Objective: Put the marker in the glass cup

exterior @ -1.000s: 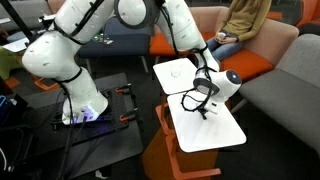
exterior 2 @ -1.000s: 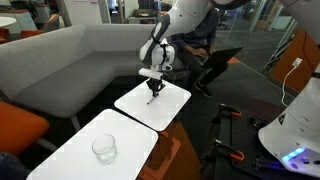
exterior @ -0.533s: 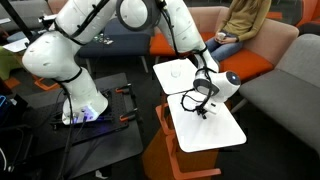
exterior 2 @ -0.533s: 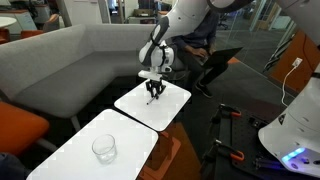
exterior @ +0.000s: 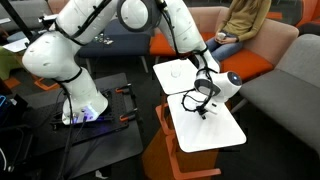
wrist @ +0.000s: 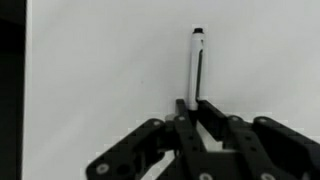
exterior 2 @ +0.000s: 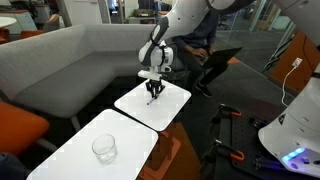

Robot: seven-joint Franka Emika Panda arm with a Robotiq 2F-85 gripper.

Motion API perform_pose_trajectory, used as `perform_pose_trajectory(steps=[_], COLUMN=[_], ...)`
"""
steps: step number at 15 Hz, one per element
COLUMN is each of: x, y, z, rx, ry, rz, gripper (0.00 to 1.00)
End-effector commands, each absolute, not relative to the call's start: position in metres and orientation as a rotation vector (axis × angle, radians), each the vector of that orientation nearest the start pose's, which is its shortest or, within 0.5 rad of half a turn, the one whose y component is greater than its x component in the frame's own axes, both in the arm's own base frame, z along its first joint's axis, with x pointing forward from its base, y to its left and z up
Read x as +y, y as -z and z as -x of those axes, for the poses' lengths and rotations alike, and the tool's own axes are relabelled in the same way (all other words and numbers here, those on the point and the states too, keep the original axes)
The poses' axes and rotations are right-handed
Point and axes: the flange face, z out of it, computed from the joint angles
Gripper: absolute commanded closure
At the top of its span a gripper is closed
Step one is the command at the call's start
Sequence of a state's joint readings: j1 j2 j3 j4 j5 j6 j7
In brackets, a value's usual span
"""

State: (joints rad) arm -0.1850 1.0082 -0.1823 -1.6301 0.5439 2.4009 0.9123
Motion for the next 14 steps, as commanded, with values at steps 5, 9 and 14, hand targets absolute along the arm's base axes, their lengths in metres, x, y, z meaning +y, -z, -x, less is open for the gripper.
perform_pose_trajectory(steps=[5, 9, 14], x=[-0.192, -0.108, -0.001], y=[-0.042, -0.083, -0.142], z=[-0.616, -0.649, -0.669], rx=[2.196, 1.917, 1.545], ry=[-0.241, -0.102, 0.024], rz=[2.135, 2.434, 2.790], gripper=[0.97, 0.97, 0.97])
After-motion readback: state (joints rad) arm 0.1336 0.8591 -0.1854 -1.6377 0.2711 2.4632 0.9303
